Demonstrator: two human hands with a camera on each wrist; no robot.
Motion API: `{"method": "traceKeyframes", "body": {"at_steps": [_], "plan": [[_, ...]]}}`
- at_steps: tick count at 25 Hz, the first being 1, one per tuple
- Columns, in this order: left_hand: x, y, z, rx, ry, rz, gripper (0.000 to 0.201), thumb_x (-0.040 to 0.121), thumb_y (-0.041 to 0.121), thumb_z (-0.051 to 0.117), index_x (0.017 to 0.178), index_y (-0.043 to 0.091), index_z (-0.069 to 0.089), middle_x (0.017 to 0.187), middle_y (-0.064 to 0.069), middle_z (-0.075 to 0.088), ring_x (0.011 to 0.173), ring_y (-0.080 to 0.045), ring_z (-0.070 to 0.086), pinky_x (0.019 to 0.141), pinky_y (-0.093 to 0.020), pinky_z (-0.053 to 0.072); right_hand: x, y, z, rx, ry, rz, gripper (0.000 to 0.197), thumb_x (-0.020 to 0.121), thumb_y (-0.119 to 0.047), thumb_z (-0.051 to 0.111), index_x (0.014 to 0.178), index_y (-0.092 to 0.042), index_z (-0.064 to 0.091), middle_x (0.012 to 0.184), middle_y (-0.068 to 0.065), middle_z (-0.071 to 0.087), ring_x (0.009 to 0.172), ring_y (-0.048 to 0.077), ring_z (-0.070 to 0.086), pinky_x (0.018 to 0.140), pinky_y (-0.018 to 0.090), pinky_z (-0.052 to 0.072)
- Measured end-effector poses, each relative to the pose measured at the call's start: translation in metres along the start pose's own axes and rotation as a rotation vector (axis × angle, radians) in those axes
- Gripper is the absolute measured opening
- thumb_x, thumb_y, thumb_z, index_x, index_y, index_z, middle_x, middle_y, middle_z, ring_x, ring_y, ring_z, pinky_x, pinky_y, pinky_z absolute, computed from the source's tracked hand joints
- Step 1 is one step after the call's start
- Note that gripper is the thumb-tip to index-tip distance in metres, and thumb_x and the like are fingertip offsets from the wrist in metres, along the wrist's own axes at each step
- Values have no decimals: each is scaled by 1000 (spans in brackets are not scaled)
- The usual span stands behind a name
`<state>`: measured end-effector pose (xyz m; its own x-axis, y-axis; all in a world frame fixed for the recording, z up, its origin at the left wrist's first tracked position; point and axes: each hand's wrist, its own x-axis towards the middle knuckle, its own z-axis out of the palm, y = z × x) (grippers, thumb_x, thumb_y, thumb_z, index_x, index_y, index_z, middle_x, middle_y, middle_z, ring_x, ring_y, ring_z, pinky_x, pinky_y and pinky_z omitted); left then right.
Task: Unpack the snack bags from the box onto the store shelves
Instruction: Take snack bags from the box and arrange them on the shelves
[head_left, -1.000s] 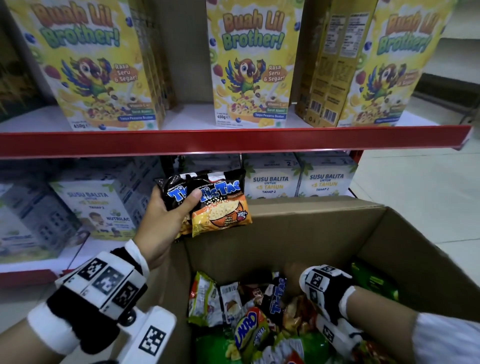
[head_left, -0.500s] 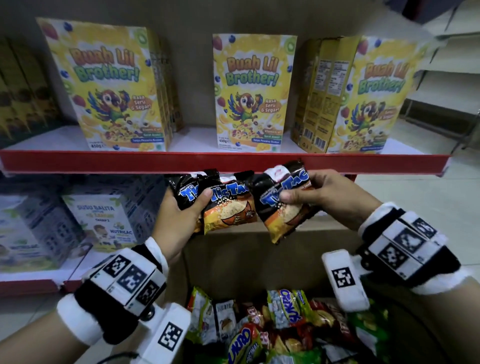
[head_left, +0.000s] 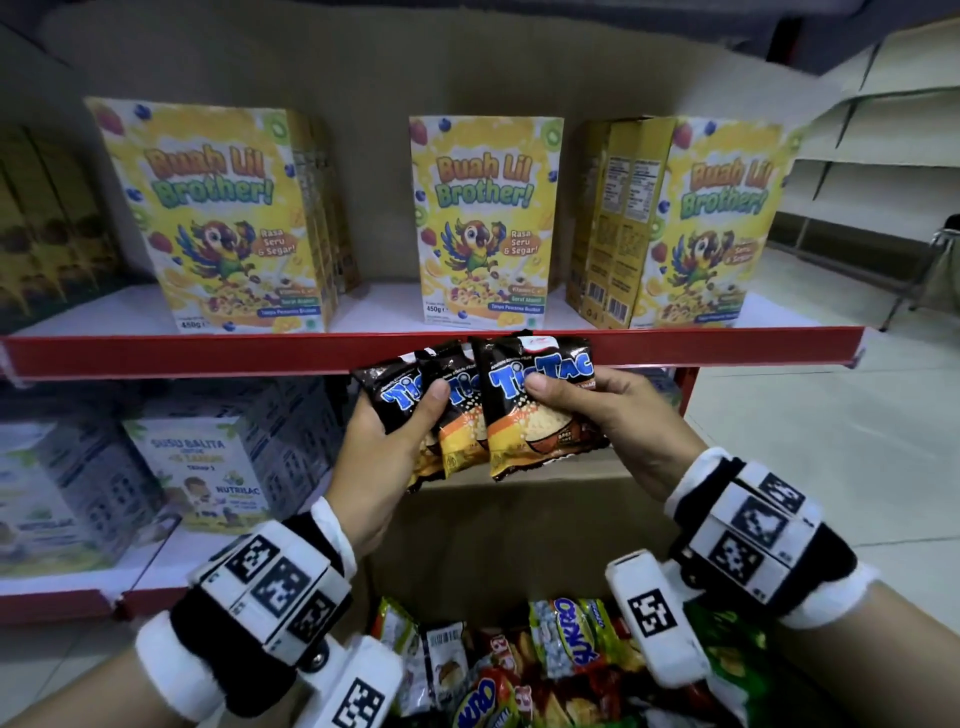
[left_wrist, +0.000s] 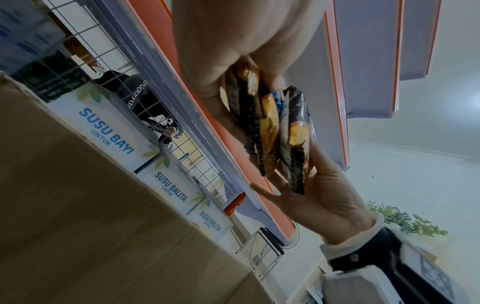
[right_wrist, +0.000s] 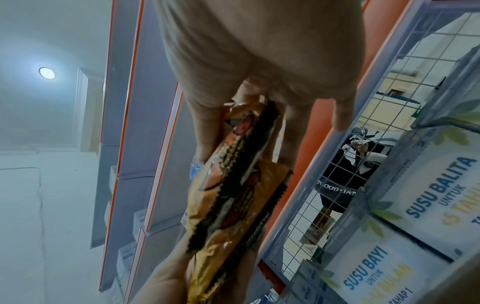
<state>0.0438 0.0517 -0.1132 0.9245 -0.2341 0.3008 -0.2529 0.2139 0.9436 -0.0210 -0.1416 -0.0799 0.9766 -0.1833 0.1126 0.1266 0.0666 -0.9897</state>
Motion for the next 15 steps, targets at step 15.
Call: {"method": "traceKeyframes", "body": {"at_steps": [15], "plan": [[55,-26,-23,53,100,-46,53,79,38,63,124,10,57,116,-3,70,107,-17,66,89,-33,55,56,25,33,-119,30,-132,21,74,-29,75,92,-20,71,84,-10,75,77,4,71,62,14,52]]}}
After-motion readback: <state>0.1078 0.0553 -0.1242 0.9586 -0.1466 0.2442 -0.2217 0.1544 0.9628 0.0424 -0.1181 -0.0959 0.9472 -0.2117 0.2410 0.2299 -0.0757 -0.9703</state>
